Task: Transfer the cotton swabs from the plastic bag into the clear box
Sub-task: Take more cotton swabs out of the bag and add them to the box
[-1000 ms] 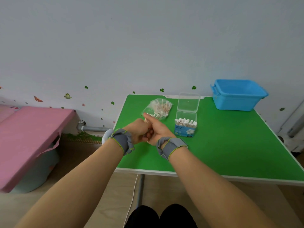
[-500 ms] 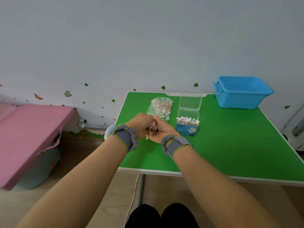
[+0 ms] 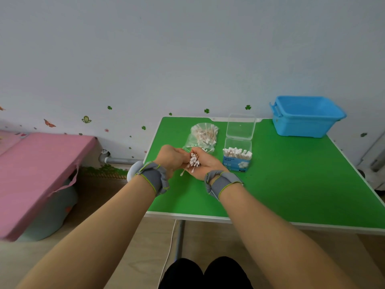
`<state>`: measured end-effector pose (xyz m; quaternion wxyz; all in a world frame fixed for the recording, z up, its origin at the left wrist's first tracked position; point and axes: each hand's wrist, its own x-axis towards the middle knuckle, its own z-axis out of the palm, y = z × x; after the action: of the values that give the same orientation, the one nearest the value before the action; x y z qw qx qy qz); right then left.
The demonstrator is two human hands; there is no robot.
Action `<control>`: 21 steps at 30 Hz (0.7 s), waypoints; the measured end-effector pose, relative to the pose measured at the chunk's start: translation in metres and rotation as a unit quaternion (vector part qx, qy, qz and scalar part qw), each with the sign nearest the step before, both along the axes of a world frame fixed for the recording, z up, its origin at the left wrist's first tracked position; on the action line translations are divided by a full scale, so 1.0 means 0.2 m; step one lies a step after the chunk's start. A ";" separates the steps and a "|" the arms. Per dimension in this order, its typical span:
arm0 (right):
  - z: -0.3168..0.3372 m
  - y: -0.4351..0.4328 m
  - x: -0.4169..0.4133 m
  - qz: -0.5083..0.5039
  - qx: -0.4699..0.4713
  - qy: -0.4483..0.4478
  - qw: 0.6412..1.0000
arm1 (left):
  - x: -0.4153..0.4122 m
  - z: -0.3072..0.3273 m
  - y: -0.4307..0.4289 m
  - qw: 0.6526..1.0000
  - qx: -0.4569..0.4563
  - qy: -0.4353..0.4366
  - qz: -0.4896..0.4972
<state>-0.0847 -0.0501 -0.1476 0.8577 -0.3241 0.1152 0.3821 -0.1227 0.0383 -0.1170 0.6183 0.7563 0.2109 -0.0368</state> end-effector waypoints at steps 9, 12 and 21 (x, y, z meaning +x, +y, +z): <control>0.00 0.01 0.01 -0.048 0.012 0.024 0.998 | -0.03 -0.03 0.01 0.990 0.084 -0.091 0.063; 0.00 0.00 0.01 -0.053 0.036 0.037 0.997 | -0.04 -0.04 0.00 0.986 0.079 -0.126 0.077; -0.02 0.00 0.03 -0.067 0.043 0.042 0.996 | -0.12 -0.07 0.09 0.991 0.130 -0.013 0.009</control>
<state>-0.0779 -0.0501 -0.1512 0.8888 -0.2623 0.1565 0.3417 -0.1476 0.0556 -0.1316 0.5179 0.8284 0.2130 0.0063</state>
